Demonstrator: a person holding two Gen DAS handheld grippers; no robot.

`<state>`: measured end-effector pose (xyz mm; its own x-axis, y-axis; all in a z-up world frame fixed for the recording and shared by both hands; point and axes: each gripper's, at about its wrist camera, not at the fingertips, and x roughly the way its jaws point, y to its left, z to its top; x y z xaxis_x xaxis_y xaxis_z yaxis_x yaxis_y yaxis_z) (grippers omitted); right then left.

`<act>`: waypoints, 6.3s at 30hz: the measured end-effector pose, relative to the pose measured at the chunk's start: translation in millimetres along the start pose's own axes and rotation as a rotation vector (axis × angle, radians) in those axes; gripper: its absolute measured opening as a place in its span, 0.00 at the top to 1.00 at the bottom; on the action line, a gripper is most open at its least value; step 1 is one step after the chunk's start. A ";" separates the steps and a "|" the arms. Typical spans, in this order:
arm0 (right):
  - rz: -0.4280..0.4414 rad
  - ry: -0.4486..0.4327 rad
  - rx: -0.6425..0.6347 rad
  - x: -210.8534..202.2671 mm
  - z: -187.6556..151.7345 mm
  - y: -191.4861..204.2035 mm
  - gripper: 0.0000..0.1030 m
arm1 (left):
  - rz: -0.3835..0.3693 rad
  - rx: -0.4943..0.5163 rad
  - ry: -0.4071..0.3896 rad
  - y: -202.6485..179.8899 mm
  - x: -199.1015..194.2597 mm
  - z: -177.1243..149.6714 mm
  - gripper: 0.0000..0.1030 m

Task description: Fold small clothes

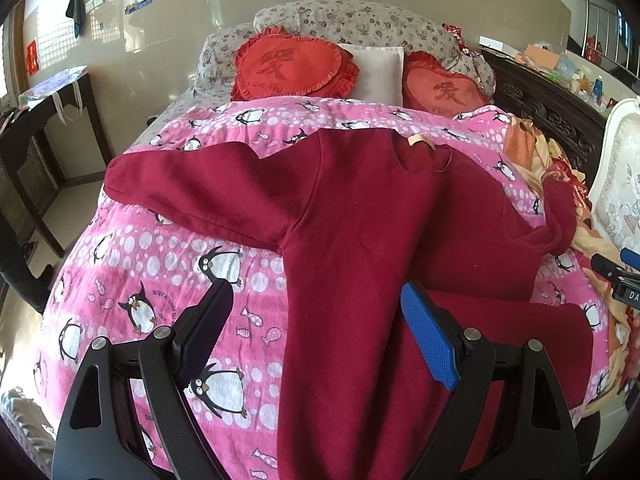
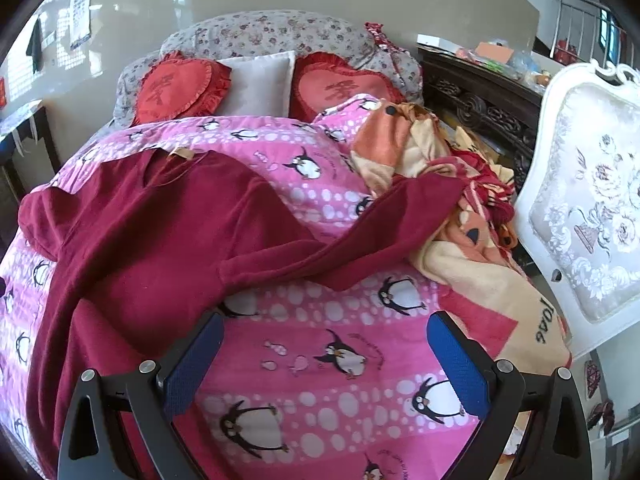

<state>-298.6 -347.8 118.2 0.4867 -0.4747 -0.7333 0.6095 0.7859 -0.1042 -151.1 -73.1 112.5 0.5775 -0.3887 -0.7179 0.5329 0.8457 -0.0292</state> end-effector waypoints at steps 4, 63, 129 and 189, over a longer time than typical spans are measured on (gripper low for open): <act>0.017 0.007 -0.010 2.9 3.3 10.3 0.02 | 0.008 -0.005 0.001 1.6 1.9 -0.4 0.16; 0.281 0.089 -0.167 64.8 36.7 189.6 0.02 | 0.021 -0.193 0.116 94.4 95.4 19.0 0.16; 0.259 0.094 0.032 75.3 71.0 122.7 0.02 | -0.399 0.066 0.132 -24.2 123.8 95.2 0.87; 0.728 0.002 -0.286 88.2 123.4 211.6 0.63 | -0.132 0.118 0.242 43.1 128.1 30.6 0.45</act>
<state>-49.5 -272.3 114.4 0.7011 0.2002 -0.6844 -0.0482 0.9709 0.2345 -35.2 -97.7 40.6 0.3417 -0.3824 -0.8585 0.6699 0.7398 -0.0629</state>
